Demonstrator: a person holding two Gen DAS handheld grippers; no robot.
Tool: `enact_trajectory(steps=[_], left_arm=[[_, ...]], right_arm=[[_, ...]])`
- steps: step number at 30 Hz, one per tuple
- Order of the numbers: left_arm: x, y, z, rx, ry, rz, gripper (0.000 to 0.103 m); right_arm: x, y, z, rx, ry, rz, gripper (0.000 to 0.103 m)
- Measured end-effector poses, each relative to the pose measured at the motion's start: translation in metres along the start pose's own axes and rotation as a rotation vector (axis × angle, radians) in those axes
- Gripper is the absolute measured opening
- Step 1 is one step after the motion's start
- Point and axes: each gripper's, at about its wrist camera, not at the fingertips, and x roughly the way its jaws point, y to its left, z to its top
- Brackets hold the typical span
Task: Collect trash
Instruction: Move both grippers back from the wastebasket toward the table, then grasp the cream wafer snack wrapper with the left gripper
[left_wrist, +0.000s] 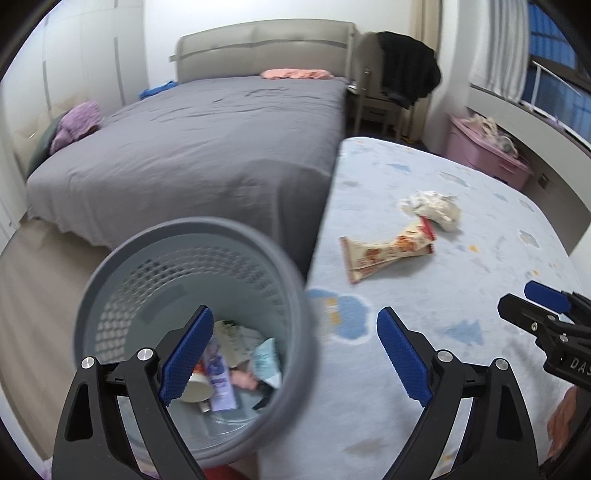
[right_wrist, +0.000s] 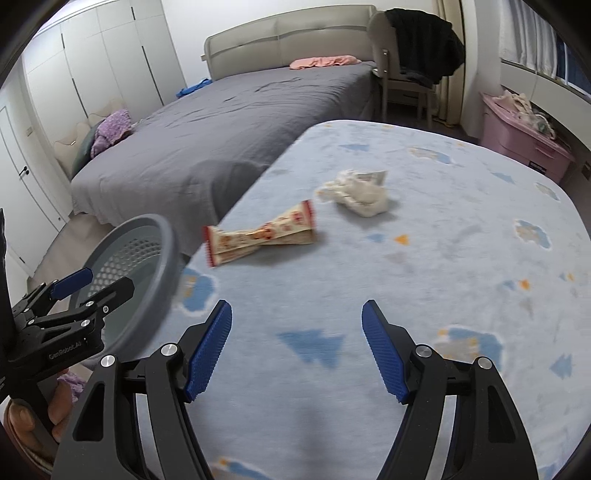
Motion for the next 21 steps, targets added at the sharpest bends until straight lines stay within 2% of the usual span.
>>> enact_trajectory(steps=[10,15,21], left_arm=[[0.042,-0.055,0.029,0.133,0.049,-0.073,0.090],[0.065,-0.075,0.040,0.233,0.069,-0.075,0.090],[0.098,-0.085,0.051,0.302,0.100,-0.080,0.090]], right_arm=[[0.003,-0.054,0.004,0.096,0.004,0.021,0.070],[0.001,-0.062,0.005,0.119,-0.007,0.038,0.070],[-0.001,-0.068,0.006,0.135,-0.015,0.056,0.070]])
